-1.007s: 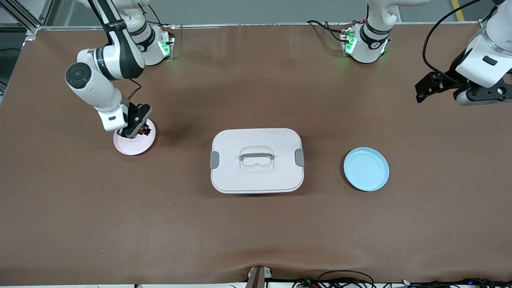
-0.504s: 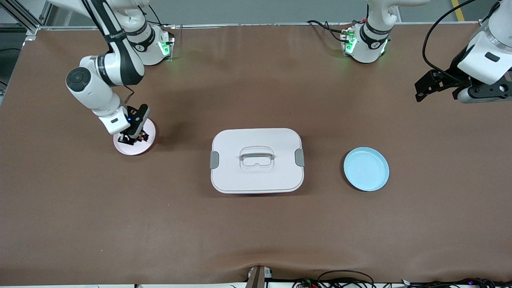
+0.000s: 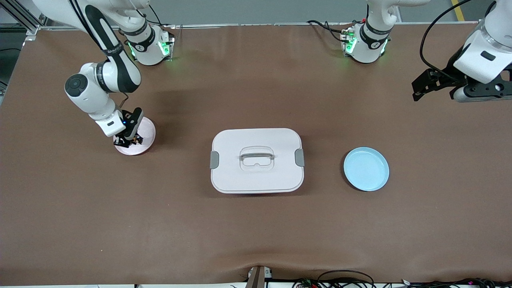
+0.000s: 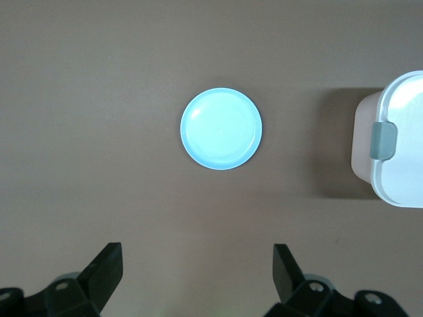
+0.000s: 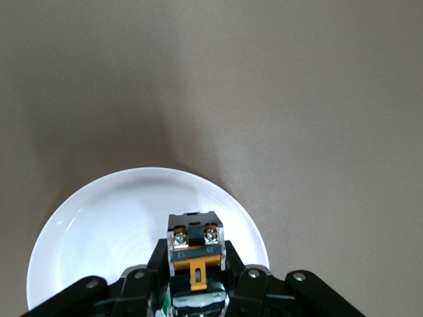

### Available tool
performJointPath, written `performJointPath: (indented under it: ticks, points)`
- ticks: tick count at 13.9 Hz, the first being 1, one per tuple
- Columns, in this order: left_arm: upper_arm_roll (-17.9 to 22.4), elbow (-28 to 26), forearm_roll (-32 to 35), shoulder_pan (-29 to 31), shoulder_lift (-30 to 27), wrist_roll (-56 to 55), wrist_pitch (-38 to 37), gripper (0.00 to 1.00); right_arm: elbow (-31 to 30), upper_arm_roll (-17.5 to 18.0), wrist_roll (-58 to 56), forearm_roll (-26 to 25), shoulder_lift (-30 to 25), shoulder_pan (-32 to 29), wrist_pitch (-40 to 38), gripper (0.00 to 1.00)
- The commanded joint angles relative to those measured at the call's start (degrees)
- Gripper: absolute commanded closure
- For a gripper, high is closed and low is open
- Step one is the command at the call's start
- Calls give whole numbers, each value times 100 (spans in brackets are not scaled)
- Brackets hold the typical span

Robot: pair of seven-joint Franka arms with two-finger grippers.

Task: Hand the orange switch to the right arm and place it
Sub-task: 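Lower the orange switch onto the white plate beside the green switch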

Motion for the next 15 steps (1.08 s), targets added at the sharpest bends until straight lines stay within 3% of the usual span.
performJointPath:
  ticks: [1, 5, 15]
  points:
    - [-11, -27, -86, 3, -44, 38, 20, 0, -16, 47, -76, -120, 152, -117, 247, 100]
    - [-11, -36, -77, 3, -35, 21, 55, 0, 1, 56, -339, -120, 513, -292, 678, 100]
    - [-29, -45, -77, -6, -35, -6, 55, 0, 10, 56, -296, -111, 803, -310, 987, 100]
